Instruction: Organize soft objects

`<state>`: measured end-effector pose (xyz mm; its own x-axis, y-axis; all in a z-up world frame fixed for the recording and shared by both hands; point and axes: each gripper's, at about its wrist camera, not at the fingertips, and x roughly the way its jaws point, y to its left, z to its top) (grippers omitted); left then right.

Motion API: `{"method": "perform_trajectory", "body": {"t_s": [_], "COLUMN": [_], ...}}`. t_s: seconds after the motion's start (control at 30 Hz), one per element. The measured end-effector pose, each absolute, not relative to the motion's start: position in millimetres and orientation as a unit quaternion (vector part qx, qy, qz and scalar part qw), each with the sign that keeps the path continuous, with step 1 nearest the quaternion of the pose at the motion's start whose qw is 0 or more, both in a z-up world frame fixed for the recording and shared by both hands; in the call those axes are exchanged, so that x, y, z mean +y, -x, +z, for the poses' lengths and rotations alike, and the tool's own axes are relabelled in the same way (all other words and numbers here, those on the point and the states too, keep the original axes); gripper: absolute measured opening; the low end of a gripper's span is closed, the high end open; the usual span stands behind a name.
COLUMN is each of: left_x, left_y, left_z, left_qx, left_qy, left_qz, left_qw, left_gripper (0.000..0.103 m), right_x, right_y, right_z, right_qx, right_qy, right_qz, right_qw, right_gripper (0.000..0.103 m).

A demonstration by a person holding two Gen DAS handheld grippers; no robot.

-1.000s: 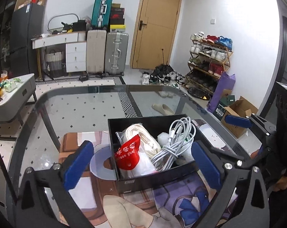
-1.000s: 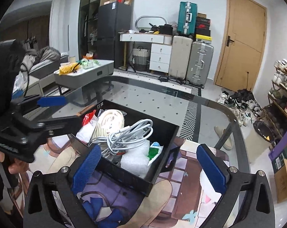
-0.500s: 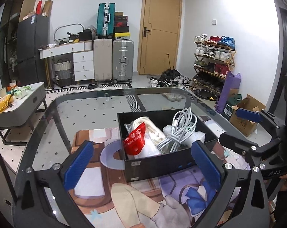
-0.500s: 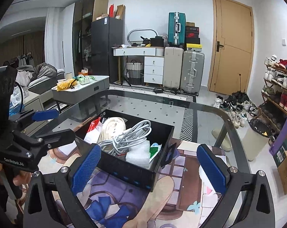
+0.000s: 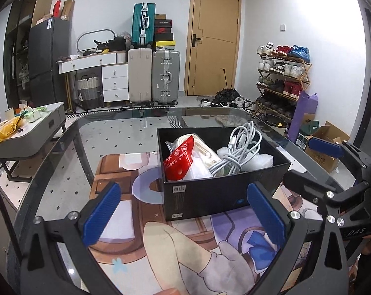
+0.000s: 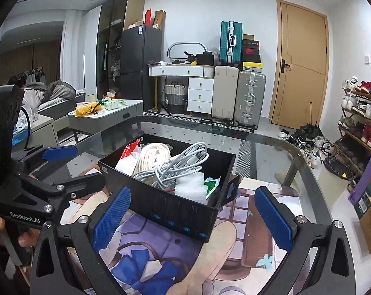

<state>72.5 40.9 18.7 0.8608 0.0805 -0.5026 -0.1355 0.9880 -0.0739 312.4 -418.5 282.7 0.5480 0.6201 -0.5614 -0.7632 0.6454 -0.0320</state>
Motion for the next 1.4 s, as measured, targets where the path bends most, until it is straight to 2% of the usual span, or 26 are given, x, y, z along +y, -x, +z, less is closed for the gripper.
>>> {"method": "perform_trajectory", "body": {"t_s": [1.4], "left_x": [38], "left_y": [-60], "left_z": [17], "left_qx": [0.224], "left_qy": [0.069], "left_qz": [0.070], "left_qw": [0.970], "left_gripper": [0.103], "right_x": [-433], "right_y": [-311], "right_z": [275], "right_qx": [0.243], "right_qy": [0.107], "right_qz": [0.379], "right_qw": [0.886], "right_gripper": [0.102]}}
